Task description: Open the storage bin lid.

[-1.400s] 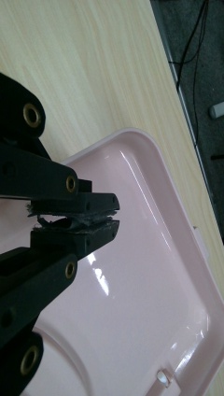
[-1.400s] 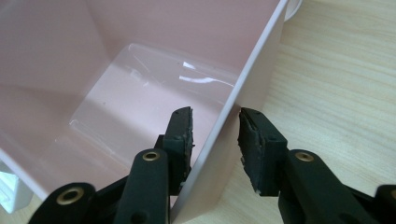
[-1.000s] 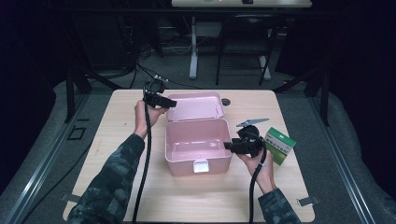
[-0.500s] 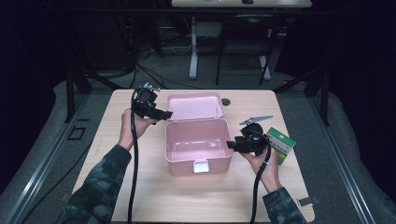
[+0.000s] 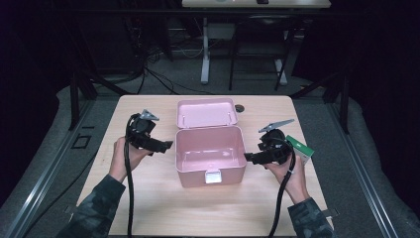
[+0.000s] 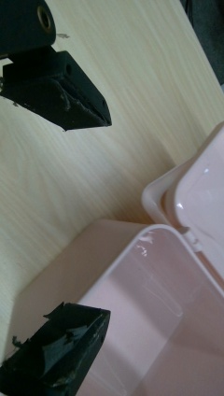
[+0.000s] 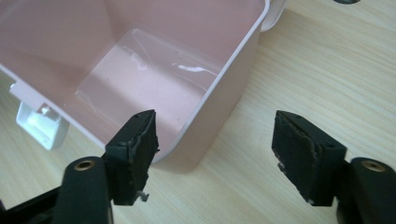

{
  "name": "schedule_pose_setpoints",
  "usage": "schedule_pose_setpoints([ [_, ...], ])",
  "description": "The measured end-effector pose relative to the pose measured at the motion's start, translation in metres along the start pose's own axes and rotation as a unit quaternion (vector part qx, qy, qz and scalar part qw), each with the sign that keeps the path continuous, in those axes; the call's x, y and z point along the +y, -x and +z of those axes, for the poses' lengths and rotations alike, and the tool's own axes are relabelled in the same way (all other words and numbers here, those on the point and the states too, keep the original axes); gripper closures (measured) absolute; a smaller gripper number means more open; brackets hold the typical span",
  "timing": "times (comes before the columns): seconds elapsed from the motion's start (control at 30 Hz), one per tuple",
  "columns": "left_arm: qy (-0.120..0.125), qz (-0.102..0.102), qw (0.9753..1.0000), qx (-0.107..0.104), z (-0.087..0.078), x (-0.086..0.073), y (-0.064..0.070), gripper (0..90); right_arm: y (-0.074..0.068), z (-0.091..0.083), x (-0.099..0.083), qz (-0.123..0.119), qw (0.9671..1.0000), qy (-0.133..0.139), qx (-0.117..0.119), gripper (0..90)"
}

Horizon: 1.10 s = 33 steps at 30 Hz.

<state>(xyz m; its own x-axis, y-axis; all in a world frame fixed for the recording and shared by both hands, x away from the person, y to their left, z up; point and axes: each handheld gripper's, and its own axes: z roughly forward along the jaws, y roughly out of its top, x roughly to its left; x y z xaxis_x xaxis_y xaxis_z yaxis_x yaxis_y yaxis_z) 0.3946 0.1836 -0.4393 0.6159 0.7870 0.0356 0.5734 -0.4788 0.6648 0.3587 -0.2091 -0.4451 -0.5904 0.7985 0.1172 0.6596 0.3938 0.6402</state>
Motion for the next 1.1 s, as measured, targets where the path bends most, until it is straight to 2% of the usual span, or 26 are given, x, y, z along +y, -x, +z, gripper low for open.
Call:
schedule_pose_setpoints([
  [0.2,-0.01,0.006,0.9999,0.01,-0.003,-0.022,0.004,4.6,0.003,-0.006,0.001,-0.026,0.9993,-0.021,0.014,22.3],
  [0.3,-0.014,0.007,0.9998,0.011,-0.003,-0.032,0.006,2.2,0.006,-0.011,0.001,-0.03,0.9991,-0.028,0.013,14.9],
  [0.5,-0.023,0.005,0.9996,0.017,0.0,-0.055,0.01,0.5,0.011,-0.019,-0.003,-0.042,0.9986,-0.031,0.011,6.5],
  [0.8,-0.027,-0.004,0.9994,0.024,0.009,-0.087,0.013,0.4,0.018,-0.034,-0.001,-0.065,0.9971,-0.041,-0.004,0.0],
  [1.03,-0.036,-0.007,0.999,0.027,0.015,-0.103,0.014,0.4,0.033,-0.042,-0.001,-0.061,0.9965,-0.055,-0.02,0.0],
  [1.1,-0.037,-0.011,0.9989,0.026,0.017,-0.107,0.013,0.4,0.037,-0.043,-0.001,-0.066,0.9956,-0.062,-0.024,0.0],
])
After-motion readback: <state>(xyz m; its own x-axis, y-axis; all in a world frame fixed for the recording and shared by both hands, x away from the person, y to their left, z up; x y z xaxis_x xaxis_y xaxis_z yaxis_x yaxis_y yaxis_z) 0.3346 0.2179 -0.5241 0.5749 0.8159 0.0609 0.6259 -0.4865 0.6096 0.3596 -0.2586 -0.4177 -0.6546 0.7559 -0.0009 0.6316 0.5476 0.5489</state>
